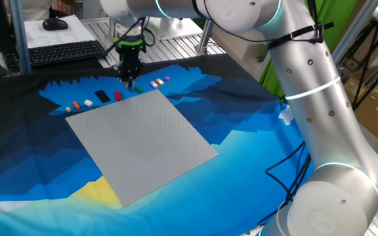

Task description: Stack small Lego blocks randomly, one at a time

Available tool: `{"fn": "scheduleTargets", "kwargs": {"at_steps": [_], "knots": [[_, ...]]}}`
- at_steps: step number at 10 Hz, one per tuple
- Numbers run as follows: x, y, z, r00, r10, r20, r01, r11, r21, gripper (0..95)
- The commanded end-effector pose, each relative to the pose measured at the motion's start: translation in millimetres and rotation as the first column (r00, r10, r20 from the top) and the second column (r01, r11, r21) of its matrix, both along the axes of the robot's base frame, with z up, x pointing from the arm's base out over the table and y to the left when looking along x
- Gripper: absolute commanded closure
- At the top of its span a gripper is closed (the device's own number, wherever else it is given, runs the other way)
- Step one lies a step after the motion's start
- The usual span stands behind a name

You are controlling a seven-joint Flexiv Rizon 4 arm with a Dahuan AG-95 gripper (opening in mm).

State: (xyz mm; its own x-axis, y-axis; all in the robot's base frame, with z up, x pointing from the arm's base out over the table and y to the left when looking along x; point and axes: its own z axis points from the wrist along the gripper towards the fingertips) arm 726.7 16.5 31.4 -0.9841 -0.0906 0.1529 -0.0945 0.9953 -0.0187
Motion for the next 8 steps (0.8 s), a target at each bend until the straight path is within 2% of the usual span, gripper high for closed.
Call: {"fn": "scheduleTargets", "kwargs": {"at_steps": [1,2,3,4,6,8], "knots": [[-22.2,2.4,-0.8,0.997,-0.012,0.073,0.013,1.000,-0.020,95.0],[-29.5,4.4,-3.3,0.997,-0.022,0.075,0.024,1.000,-0.020,95.0],[-31.9,5.2,-4.8,0.997,-0.023,0.075,0.025,0.999,-0.025,95.0],[-34.1,6.4,-8.1,0.997,-0.035,0.063,0.037,0.999,-0.034,95.0],[-37.5,6.4,-12.4,0.997,-0.049,0.065,0.052,0.998,-0.036,95.0],[-45.6,5.6,-19.7,0.997,-0.061,0.051,0.063,0.997,-0.036,95.0]]}}
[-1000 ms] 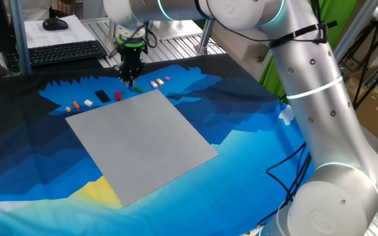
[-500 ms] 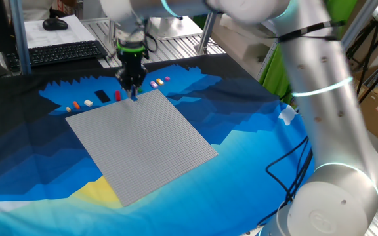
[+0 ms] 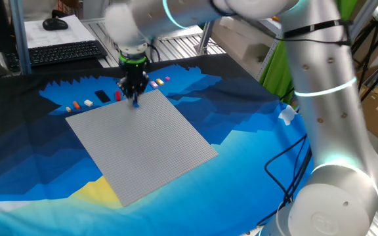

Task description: Stack small Lego blocks randomly, one at a time

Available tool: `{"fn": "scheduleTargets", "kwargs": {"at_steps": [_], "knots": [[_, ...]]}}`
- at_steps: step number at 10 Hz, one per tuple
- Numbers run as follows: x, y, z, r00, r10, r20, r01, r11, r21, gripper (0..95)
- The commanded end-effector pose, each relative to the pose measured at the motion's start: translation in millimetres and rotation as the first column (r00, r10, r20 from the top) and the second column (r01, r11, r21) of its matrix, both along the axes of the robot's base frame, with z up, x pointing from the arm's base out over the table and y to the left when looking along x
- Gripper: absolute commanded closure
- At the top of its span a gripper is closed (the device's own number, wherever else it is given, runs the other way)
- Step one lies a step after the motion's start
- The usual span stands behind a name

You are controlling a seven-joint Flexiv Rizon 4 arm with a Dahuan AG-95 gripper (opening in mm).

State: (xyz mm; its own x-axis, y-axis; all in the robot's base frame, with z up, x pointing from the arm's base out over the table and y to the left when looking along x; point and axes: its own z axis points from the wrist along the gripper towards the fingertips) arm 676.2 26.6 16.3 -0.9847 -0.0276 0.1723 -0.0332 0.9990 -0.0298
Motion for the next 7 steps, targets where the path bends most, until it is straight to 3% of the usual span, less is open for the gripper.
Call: {"fn": "scheduleTargets", "kwargs": {"at_steps": [1,7], "knots": [[2.1,-4.4,-6.2,0.998,-0.005,0.070,0.007,1.000,-0.027,95.0],[1.0,-3.2,-10.9,0.997,-0.010,0.078,0.012,1.000,-0.017,95.0]]}}
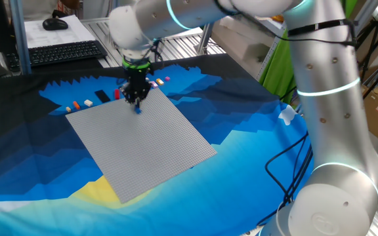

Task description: Stack small Lego blocks randomly, one at a time

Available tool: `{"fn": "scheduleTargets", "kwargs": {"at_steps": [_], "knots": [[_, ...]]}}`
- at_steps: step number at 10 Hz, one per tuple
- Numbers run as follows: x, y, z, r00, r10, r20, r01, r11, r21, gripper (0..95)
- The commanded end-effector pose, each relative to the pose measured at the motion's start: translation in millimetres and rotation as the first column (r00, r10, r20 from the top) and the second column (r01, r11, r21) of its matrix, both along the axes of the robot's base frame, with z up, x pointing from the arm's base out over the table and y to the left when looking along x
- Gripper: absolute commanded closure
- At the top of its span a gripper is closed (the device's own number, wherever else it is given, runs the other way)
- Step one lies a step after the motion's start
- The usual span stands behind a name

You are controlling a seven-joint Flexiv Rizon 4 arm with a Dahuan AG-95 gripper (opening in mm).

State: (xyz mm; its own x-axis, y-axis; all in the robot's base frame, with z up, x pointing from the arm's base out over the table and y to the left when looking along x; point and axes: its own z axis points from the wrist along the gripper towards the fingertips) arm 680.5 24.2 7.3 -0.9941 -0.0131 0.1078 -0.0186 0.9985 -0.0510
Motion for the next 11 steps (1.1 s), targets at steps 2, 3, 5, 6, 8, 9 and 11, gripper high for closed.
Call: {"fn": "scheduleTargets", "kwargs": {"at_steps": [2,3,5,6,8,9,11], "knots": [[-3.3,-1.0,-0.9,1.000,0.008,0.014,-0.008,1.000,0.004,95.0],[-3.3,-0.9,-0.9,1.000,0.009,0.020,-0.009,1.000,0.003,95.0],[-3.0,-0.5,-2.7,1.000,0.019,0.023,-0.019,1.000,0.005,95.0],[-2.9,-0.3,-3.2,1.000,0.019,0.021,-0.020,1.000,0.005,95.0],[-2.8,-0.2,-3.6,1.000,0.024,0.019,-0.025,1.000,0.005,95.0],[-2.7,-0.1,-3.8,0.999,0.028,0.021,-0.028,1.000,0.003,95.0],[-2.4,0.1,-5.0,0.999,0.033,0.021,-0.033,0.999,0.000,95.0]]}}
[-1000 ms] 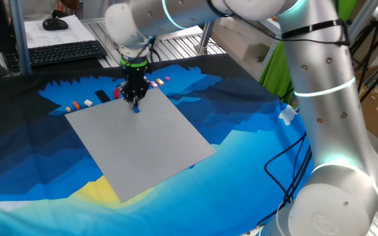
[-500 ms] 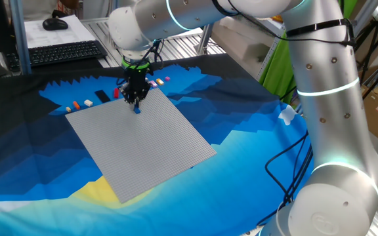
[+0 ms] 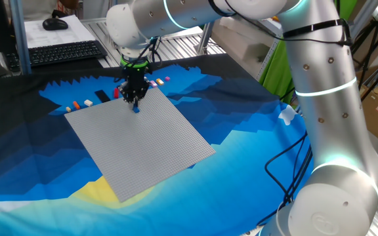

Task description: Stack small Lego blocks randomly, one at a time

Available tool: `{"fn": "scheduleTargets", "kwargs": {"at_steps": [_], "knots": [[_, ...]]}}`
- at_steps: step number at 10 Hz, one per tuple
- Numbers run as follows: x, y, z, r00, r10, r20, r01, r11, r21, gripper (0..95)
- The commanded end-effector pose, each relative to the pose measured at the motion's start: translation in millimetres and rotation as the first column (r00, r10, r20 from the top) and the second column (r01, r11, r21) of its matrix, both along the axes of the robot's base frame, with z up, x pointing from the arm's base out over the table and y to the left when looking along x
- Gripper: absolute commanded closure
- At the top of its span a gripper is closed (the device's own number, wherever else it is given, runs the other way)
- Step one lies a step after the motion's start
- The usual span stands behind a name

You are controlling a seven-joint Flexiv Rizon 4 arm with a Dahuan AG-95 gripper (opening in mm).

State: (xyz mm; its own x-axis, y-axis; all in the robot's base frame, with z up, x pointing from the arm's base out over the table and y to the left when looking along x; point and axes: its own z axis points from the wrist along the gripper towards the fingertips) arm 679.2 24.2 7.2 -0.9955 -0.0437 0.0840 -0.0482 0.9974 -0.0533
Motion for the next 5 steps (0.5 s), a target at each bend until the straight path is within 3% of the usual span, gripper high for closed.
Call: {"fn": "scheduleTargets", "kwargs": {"at_steps": [1,5], "knots": [[-0.9,0.3,-5.8,1.000,0.001,0.001,-0.001,1.000,0.003,95.0],[-0.1,1.2,-9.5,1.000,-0.006,0.013,0.006,1.000,0.004,95.0]]}}
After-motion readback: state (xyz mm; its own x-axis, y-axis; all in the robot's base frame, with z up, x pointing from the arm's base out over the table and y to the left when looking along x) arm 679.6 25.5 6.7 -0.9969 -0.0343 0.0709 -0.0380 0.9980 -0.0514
